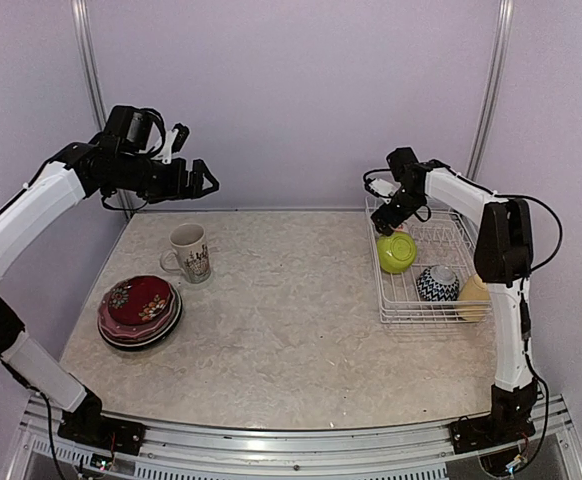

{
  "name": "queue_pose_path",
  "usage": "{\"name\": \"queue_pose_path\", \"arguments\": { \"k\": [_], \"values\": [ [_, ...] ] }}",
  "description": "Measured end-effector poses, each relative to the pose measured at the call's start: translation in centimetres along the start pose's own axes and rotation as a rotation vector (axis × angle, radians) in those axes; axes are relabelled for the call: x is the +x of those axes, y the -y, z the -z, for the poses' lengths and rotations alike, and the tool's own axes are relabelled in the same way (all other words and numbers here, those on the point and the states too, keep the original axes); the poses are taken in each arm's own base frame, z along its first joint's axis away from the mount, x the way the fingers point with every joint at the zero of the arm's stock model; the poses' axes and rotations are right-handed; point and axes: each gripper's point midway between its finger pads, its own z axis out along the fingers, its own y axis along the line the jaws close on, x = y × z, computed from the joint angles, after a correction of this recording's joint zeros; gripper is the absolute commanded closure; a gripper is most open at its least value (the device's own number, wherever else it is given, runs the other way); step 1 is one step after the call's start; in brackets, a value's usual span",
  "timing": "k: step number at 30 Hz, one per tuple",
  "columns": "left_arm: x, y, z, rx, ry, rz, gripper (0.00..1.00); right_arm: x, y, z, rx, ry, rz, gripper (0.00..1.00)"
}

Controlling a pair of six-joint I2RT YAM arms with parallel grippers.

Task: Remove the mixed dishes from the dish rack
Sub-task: Grab the bowl from the dish rack.

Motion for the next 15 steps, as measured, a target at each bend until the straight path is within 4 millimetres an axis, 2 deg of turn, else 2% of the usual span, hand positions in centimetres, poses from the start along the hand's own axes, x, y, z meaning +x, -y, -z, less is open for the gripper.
{"name": "queue_pose_path", "arguments": {
  "k": [5, 12, 15],
  "values": [
    [0.08, -0.06, -0.14, -0.002, -0.003, 0.000, 0.01, -0.15, 0.55, -0.42, 0.027, -0.008, 0.012, 0.07],
    [0.45, -0.28, -0.84, -0.006, -0.021, 0.004, 0.01, -0.16, 0.51, -0.50, 0.027, -0.014, 0.025, 0.24],
    [0.60, -0.33, -1.00, -0.007, -0.025, 0.005, 0.01, -0.51, 0.78, -0.28, 0.036, -0.005, 0.031, 0.26]
  ]
}}
